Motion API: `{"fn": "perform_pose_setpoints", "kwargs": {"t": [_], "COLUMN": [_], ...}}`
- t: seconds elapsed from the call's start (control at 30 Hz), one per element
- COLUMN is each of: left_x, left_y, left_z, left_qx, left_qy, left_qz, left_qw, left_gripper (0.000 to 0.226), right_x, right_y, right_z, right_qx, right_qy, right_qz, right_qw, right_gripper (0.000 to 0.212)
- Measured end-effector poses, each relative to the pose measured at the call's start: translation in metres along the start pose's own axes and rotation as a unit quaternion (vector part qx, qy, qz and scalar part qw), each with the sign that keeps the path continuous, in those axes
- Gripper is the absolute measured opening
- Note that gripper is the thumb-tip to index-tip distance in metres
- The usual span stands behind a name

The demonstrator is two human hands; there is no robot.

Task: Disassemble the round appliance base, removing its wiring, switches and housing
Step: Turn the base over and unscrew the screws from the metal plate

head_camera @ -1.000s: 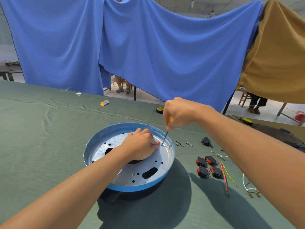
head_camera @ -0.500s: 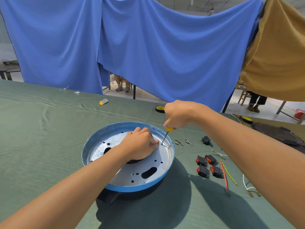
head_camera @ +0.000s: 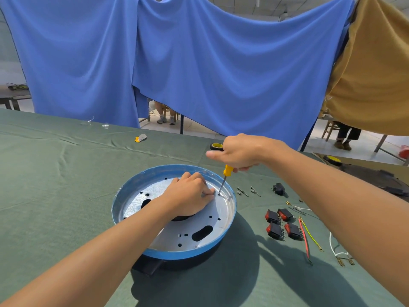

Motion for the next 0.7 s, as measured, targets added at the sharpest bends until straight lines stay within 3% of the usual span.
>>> {"fn": "perform_pose_setpoints", "kwargs": {"t": [0.13, 0.3, 0.47, 0.6, 0.7], "left_x": [-0.001, -0.003, -0.002, -0.003, -0.003], "left_y": [0.001, 0.002, 0.002, 0.002, 0.002], "left_z": [-0.001, -0.002, -0.003, -0.004, -0.004], "left_qx": [0.003, 0.002, 0.007, 0.009, 0.004], "left_qy": [-0.002, -0.005, -0.006, -0.007, -0.004], "left_qz": [0.001, 0.002, 0.003, 0.005, 0.003], "left_qw": [1.0, 1.0, 1.0, 1.0, 1.0], "left_gripper": [0.035, 0.033, 0.033, 0.034, 0.034], "right_x": [0.0, -0.002, 0.001, 0.003, 0.003], "right_y": [-0.008, -0.013, -0.005, 0.0, -0.004], "right_z": [0.003, -0.005, -0.001, 0.001, 0.002], "right_qx": [-0.076, -0.065, -0.04, -0.044, -0.077], "right_qy": [0.008, -0.005, -0.023, 0.005, -0.008], "right_qz": [-0.011, -0.065, -0.078, -0.021, -0.012], "right_qw": [0.997, 0.996, 0.996, 0.999, 0.997], "right_gripper": [0.031, 0.005, 0.007, 0.048, 0.042]}}
Point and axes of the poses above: each hand's wrist, its own x-axis towards the middle knuckle, its own z-axis out of the palm, y = z × x, the point moved 3 cm from there along x, towards the middle knuckle, and after that the axes turned 13 degrees about x, right-handed, at the moved point
